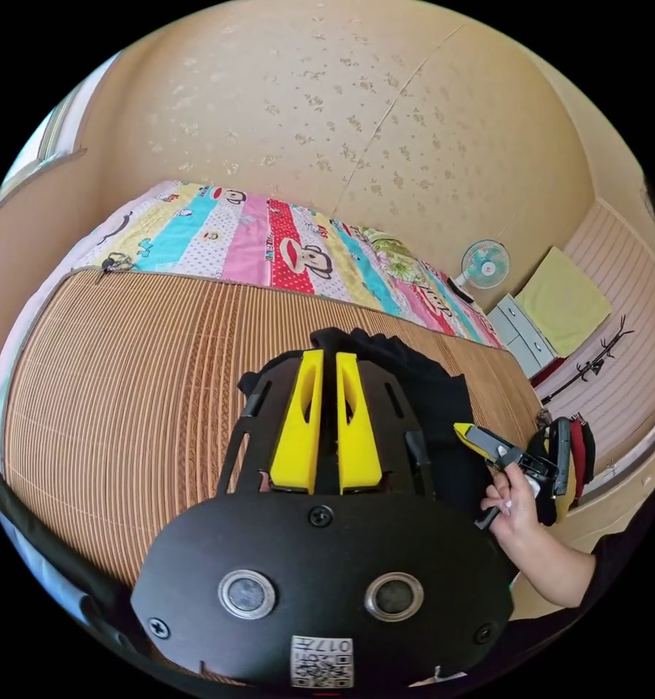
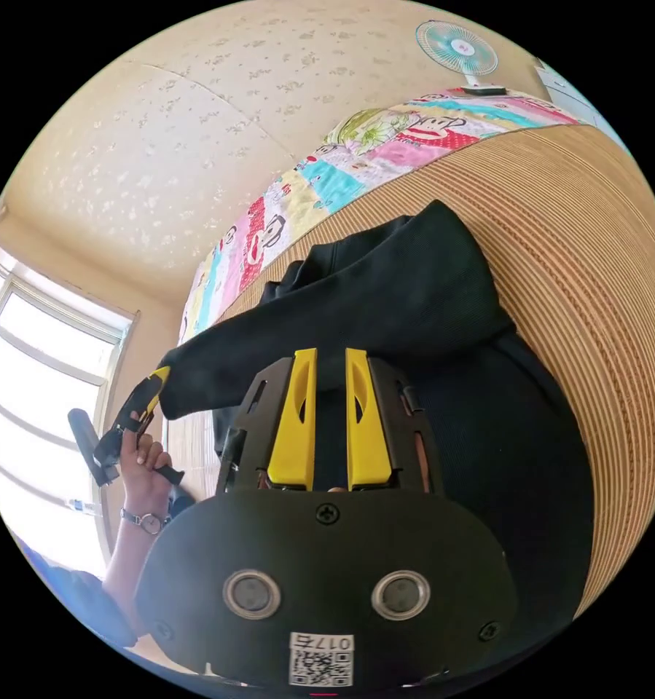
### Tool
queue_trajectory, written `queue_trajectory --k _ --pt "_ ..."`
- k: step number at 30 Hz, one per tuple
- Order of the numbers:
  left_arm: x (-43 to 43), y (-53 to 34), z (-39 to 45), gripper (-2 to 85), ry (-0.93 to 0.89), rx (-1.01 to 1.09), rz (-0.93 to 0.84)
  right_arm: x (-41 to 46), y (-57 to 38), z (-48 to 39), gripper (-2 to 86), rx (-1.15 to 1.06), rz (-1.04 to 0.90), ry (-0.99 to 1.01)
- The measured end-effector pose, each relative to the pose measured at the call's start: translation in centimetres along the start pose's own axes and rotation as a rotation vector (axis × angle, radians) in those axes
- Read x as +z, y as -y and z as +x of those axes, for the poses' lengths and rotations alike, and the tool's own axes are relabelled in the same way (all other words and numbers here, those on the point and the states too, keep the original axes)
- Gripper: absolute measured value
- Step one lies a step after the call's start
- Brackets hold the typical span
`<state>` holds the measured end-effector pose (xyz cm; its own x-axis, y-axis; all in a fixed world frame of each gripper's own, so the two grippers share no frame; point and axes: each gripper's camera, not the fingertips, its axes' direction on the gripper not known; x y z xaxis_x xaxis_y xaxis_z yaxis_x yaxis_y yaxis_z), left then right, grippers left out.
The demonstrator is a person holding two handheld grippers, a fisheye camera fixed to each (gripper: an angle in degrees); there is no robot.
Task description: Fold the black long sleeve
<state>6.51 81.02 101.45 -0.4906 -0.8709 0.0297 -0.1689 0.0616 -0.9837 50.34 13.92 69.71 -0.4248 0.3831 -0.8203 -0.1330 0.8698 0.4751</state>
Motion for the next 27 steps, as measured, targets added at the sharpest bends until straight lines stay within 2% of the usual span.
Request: queue_trajectory --k 4,8,10,11,12,13,14,17,21,23,27 --pt "3.5 -1.3 -4.6 6.4 -0.041 -0.19 -0.197 -0.4 2.2 -0.4 7.0 -0.003 0.074 -0.138" --pt "0.3 -2.7 -4.5 10.0 -0.014 -0.215 -0.076 0.7 5.5 -1.3 6.9 -0.128 0.06 -0.297" --pt "-0.9 -3.0 -2.4 9.4 -0.098 -0.05 -0.023 1.5 6.4 -1.8 6.5 -0.198 0.065 -0.361" --pt "-0.5 -3.1 -2.0 8.7 -0.136 -0.02 -0.053 2.1 6.9 -2.2 6.1 -0.248 0.065 -0.387" --pt "1.1 -3.1 -1.8 8.0 -0.207 -0.007 -0.171 3.4 7.5 -2.4 5.7 -0.288 0.018 -0.415" --pt "2.9 -3.6 -1.8 8.2 -0.221 -0.031 -0.29 4.1 7.8 -2.4 5.5 -0.299 -0.019 -0.435" --pt "3.6 -3.9 -1.7 9.1 -0.207 -0.04 -0.323 5.3 8.3 -2.2 5.2 -0.314 -0.072 -0.458" --pt "3.9 -5.0 -1.1 11.0 -0.196 -0.02 -0.325 5.7 9.0 -2.1 4.6 -0.367 -0.051 -0.464" --pt "3.8 -6.3 -0.6 11.0 -0.192 -0.018 -0.348 5.3 10.2 -1.4 1.9 -0.332 -0.013 -0.431" --pt "3.3 -7.0 -0.6 10.8 -0.197 -0.042 -0.329 6.0 10.8 -0.7 1.3 -0.321 -0.068 -0.404" --pt "-0.4 -9.0 -0.5 10.9 -0.191 -0.093 -0.249 1.8 11.1 -0.6 1.5 -0.266 -0.023 -0.305"
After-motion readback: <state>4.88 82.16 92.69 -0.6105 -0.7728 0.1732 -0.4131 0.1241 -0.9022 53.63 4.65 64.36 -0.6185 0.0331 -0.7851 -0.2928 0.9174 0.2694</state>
